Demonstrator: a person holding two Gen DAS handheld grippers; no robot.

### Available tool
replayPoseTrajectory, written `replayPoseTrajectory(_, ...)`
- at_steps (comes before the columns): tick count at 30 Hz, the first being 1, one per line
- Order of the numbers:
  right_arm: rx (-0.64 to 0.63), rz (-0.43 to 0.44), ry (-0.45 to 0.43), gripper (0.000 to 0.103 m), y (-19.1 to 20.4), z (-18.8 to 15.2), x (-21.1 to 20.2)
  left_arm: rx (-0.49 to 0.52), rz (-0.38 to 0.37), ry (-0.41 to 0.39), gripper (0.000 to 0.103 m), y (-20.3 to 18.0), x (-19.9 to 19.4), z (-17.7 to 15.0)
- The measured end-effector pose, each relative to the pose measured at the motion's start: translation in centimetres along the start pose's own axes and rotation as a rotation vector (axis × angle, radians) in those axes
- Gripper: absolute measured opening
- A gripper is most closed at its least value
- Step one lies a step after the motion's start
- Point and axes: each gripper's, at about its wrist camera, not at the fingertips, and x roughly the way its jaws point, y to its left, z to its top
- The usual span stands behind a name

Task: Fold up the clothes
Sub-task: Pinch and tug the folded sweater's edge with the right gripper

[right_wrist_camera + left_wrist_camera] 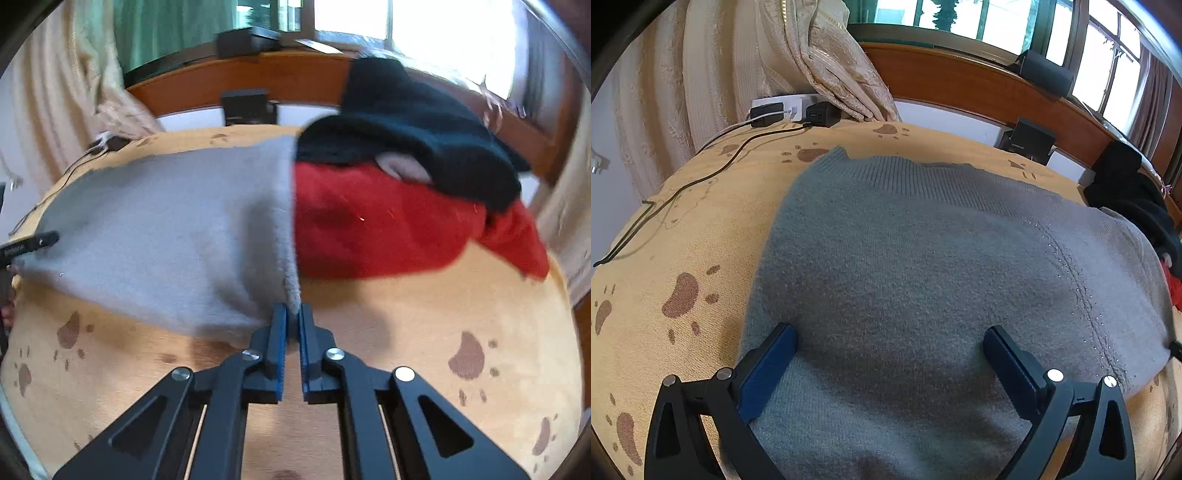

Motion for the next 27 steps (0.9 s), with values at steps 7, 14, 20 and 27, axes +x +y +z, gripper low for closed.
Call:
replayPoseTrajectory(7, -0.061, -0.037, -0.057, 0.007, 1.5, 0.4, -1.4, 0.001, 0.001, 0.001, 0.103, 0.0, 0.0, 0.0)
replayPoseTrajectory(14, -0.128, -0.053, 0.036, 0.009, 2.6, 0.1, 0.6, 0.002, 0.001, 0.001, 0.103, 0.0, 0.0, 0.0)
replayPoseTrajectory(20, 0.016, 0.015, -0.057, 0.043, 0.5, 0.2, -1.9, 0.006, 0.006, 0.002, 0.103, -0.1, 0.0, 0.0)
replayPoseTrajectory(27, -0.055, 0.061, -0.203, 0.080, 5.8, 1.6, -3.8, 0.007, 0.007, 0.002, 0.103, -0.2, 0.0, 0.0)
